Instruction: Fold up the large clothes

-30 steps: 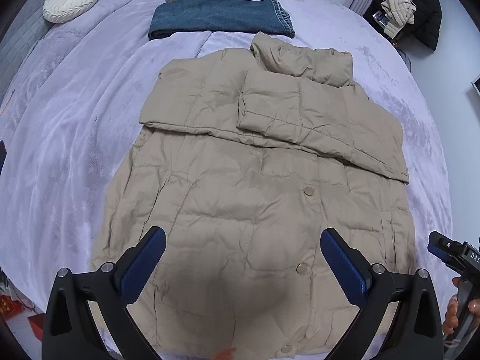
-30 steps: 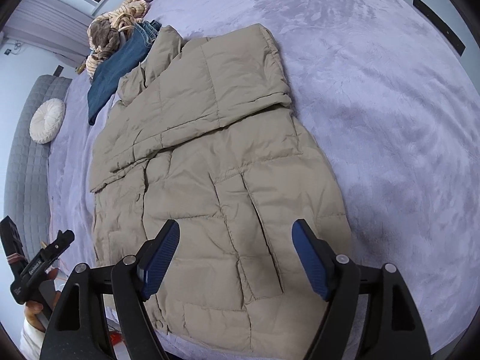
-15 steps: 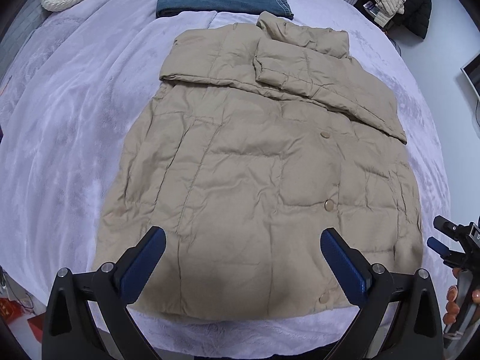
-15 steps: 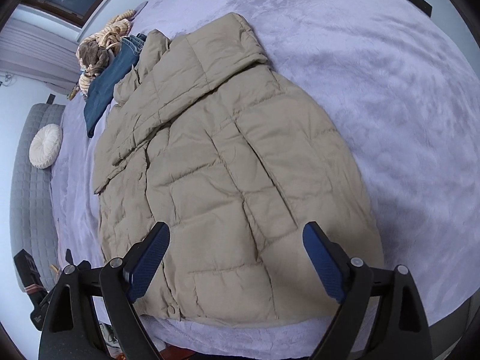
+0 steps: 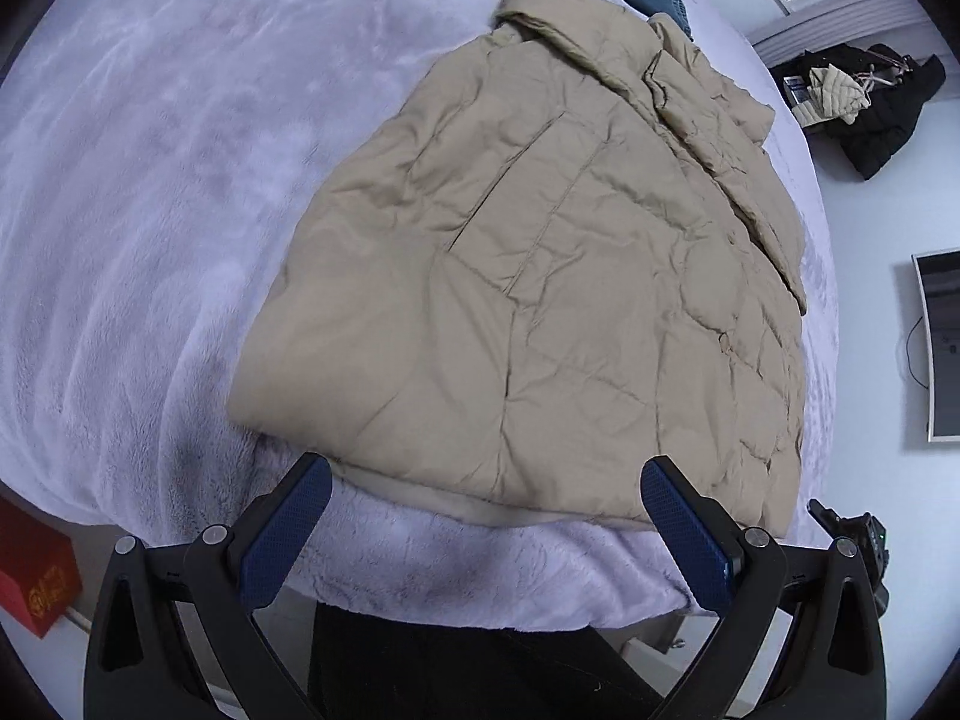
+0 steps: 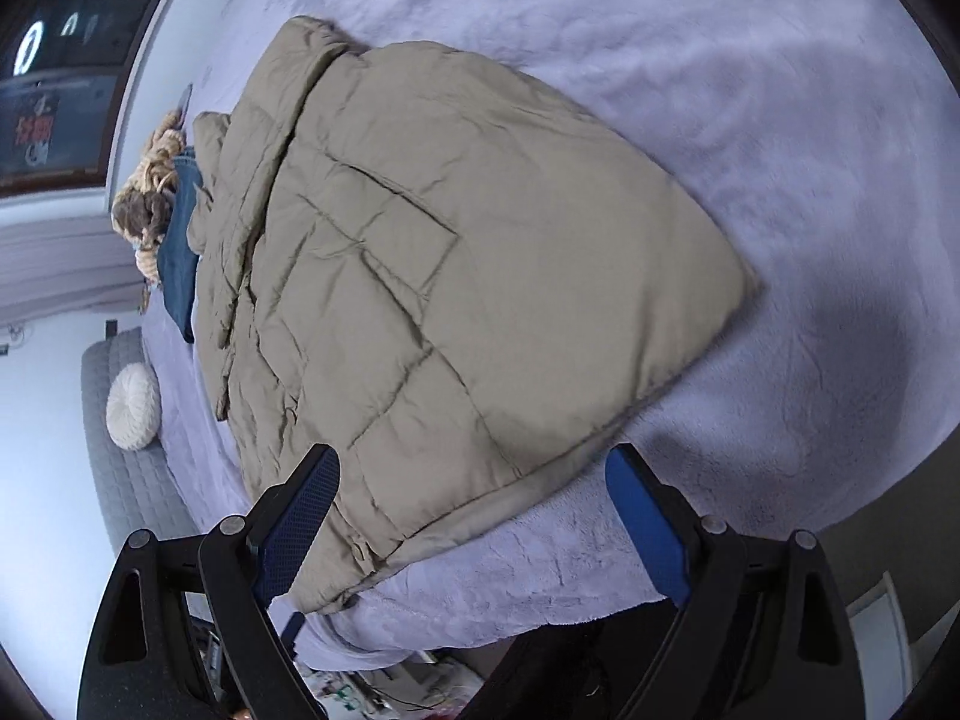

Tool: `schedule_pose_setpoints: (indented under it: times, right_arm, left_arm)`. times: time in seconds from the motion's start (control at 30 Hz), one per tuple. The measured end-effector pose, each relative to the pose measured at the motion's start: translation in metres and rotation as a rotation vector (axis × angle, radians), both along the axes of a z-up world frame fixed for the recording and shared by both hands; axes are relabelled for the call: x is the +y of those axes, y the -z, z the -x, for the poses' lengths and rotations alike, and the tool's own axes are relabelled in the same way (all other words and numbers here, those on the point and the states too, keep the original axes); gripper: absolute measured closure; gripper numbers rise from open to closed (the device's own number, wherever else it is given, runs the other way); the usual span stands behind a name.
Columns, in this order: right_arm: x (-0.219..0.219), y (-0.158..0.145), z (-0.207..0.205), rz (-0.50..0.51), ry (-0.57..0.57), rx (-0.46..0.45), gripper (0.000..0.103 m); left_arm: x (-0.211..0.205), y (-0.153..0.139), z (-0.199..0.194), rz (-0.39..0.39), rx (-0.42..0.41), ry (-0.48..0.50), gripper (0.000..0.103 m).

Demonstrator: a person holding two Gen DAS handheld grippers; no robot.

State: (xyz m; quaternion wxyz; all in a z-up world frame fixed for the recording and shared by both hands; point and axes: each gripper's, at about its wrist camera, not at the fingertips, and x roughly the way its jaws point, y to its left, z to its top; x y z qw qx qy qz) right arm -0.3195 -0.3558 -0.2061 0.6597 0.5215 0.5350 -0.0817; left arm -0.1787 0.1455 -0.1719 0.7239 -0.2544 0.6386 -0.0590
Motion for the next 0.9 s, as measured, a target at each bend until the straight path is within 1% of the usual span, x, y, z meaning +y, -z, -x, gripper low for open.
schedule_pose_setpoints:
  times: [0.1, 0.23, 0.33, 0.47, 0.53, 0.57, 0.6, 0.63, 0.67, 0.7, 0.73, 0.77, 0.8, 0.83, 0.87, 0.9]
  right_arm:
    - [-0.002, 0.014, 0.006, -0.044, 0.045, 0.012, 0.011]
    - [0.000, 0.028, 0.008, -0.084, 0.082, 0.024, 0.011]
    - [0.000, 0.034, 0.006, -0.098, 0.093, 0.027, 0.011]
    - [-0.001, 0.040, 0.001, -0.121, 0.125, 0.010, 0.011]
    - [-0.002, 0.042, -0.003, -0.143, 0.148, -0.006, 0.011]
    - [-0.002, 0.043, -0.005, -0.156, 0.158, -0.014, 0.011]
    - [-0.002, 0.043, -0.006, -0.169, 0.166, -0.023, 0.011]
    - [-0.002, 0.043, -0.007, -0.178, 0.172, -0.030, 0.011]
    - [-0.002, 0.042, -0.008, -0.183, 0.177, -0.032, 0.013]
    - [-0.002, 0.042, -0.009, -0.185, 0.183, -0.033, 0.018]
    - [-0.002, 0.042, -0.010, -0.190, 0.186, -0.032, 0.030]
    - [-0.003, 0.043, -0.009, -0.201, 0.189, -0.030, 0.047]
    - [-0.005, 0.045, -0.007, -0.204, 0.190, -0.019, 0.059]
    - [-0.005, 0.046, -0.007, -0.195, 0.186, -0.001, 0.085]
    - [-0.006, 0.045, -0.008, -0.180, 0.182, 0.004, 0.091]
    - [-0.005, 0.041, -0.010, -0.159, 0.172, 0.000, 0.093]
  left_arm:
    - [0.003, 0.014, 0.007, 0.034, 0.034, 0.005, 0.000]
    - [-0.002, 0.035, 0.009, 0.100, 0.082, 0.003, 0.000]
    - [-0.008, 0.042, 0.002, 0.109, 0.072, -0.002, 0.000]
    - [-0.013, 0.041, -0.016, 0.172, 0.035, -0.062, 0.000]
    - [-0.015, 0.042, -0.025, 0.174, 0.026, -0.068, 0.000]
    - [-0.018, 0.043, -0.029, 0.169, 0.023, -0.069, 0.007]
    - [-0.020, 0.043, -0.033, 0.162, 0.023, -0.067, 0.022]
    - [-0.022, 0.043, -0.036, 0.158, 0.024, -0.060, 0.034]
    - [-0.023, 0.044, -0.038, 0.151, 0.026, -0.051, 0.059]
    - [-0.023, 0.044, -0.040, 0.141, 0.027, -0.042, 0.079]
    - [-0.023, 0.043, -0.041, 0.138, 0.020, -0.036, 0.084]
    - [-0.022, 0.039, -0.042, 0.135, 0.003, -0.036, 0.084]
    - [-0.021, 0.034, -0.043, 0.129, -0.016, -0.035, 0.090]
    - [-0.019, 0.029, -0.044, 0.124, -0.031, -0.030, 0.090]
    - [-0.018, 0.023, -0.045, 0.118, -0.048, -0.027, 0.090]
    - [-0.017, 0.016, -0.046, 0.115, -0.067, -0.022, 0.090]
